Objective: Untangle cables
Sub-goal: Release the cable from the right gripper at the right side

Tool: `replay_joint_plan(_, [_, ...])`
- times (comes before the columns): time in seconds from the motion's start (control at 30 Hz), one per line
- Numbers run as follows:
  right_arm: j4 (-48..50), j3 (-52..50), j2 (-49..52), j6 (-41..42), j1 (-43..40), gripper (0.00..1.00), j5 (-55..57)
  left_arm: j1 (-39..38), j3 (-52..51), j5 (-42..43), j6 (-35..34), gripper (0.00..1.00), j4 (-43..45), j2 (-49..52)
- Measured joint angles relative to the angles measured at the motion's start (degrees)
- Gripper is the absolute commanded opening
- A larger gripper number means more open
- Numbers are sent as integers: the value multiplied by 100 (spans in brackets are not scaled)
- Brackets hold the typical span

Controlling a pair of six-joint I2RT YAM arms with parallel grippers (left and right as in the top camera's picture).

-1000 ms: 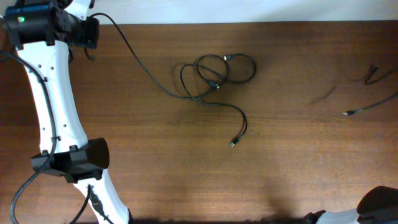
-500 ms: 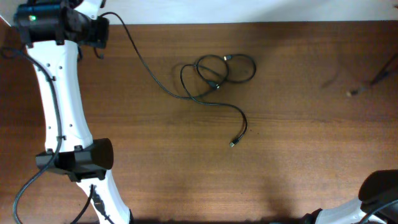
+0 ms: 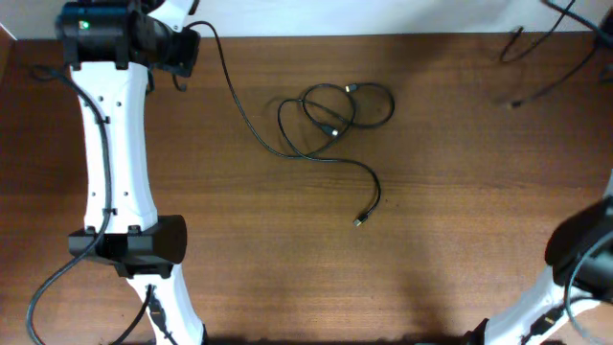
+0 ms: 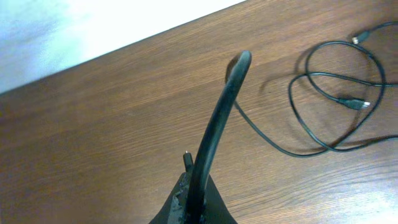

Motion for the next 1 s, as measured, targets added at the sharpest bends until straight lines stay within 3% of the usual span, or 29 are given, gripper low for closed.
replay_joint_plan(0.4, [28,2,584,-22,22,4,20,-313,0,-151,-2,0,-4,0])
replay_joint_plan(0.43, [24,2,636,-24,28,12,20,-328,0,-151,-2,0,-4,0])
replay_joint_plan(0.47, [26,2,684,-24,33,71,17,-337,0,-151,-2,0,-4,0])
replay_joint_plan(0.5, [44,2,721,-39,37,98,20,-343,0,-151,0,0,-4,0])
replay_joint_plan(1.0, [-313,2,732,-153,52,98,17,-354,0,-151,-2,0,-4,0])
